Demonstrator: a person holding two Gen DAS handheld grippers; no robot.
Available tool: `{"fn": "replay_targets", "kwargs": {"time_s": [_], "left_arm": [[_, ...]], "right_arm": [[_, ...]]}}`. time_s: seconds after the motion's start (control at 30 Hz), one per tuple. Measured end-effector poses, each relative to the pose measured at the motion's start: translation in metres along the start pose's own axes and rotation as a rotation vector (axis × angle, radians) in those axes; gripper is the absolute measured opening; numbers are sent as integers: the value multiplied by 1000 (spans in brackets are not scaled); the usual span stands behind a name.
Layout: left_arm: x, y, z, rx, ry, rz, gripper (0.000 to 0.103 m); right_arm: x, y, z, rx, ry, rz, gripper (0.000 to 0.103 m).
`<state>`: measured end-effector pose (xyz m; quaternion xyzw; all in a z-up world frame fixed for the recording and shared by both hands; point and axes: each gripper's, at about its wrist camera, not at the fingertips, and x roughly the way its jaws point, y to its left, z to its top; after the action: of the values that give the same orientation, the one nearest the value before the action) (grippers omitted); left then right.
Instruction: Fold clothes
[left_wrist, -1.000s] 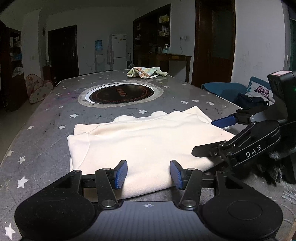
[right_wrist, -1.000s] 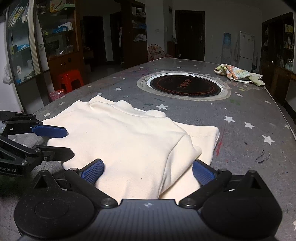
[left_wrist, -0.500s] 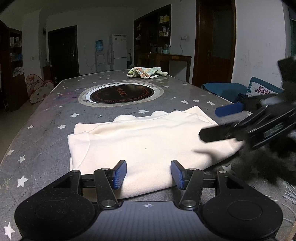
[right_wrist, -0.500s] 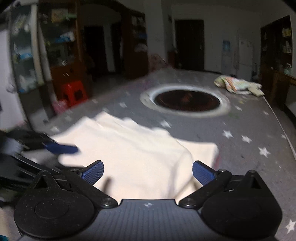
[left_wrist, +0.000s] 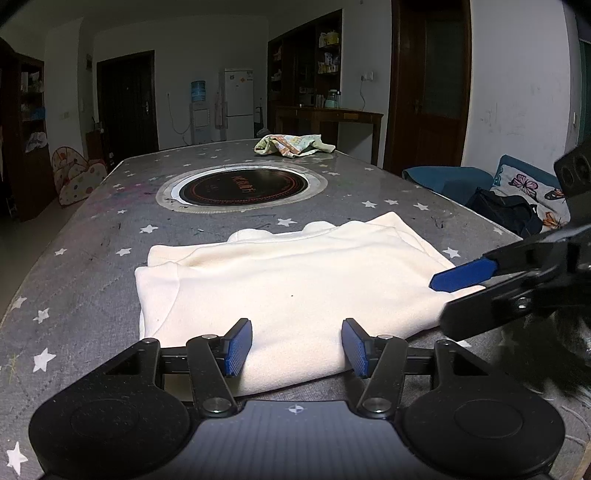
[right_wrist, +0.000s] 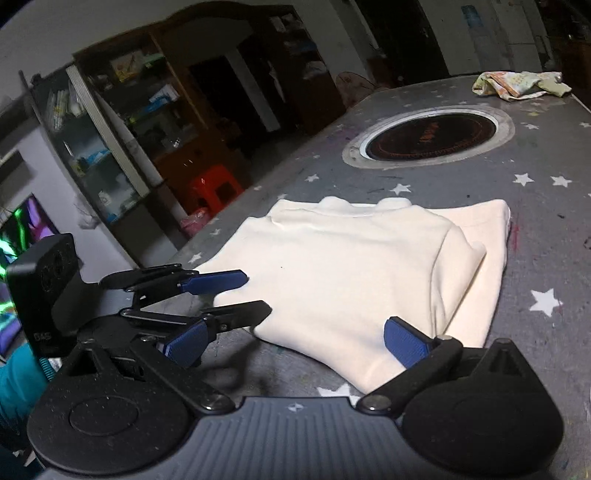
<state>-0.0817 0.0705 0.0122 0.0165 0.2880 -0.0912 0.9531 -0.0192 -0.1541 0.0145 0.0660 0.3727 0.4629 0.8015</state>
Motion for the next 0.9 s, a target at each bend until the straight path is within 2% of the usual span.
{"fn": "replay_targets", "kwargs": {"time_s": [0.27, 0.37, 0.47, 0.57, 0.7, 0.8, 0.9], "left_arm": [[-3, 5, 2, -14, -5, -5, 59], [-12, 11, 6, -21, -17, 2, 59], [-23, 24, 8, -47, -37, 24, 60], [-28, 41, 8, -87, -34, 45, 60], [-24, 60, 7, -127, -4, 79, 60], [-24, 65, 15, -145, -12, 55, 60], [-20, 66, 27, -138, -29, 31, 60]], "right_arm": [[-8, 9, 16, 6, -22, 11, 103], [-7, 10, 22, 30, -33, 61, 103], [1, 10, 24, 67, -14, 128, 103], [10, 9, 22, 93, 18, 158, 103], [20, 2, 17, 123, 51, 151, 103], [16, 4, 24, 114, 45, 148, 103], [12, 9, 36, 45, 28, 90, 103]]}}
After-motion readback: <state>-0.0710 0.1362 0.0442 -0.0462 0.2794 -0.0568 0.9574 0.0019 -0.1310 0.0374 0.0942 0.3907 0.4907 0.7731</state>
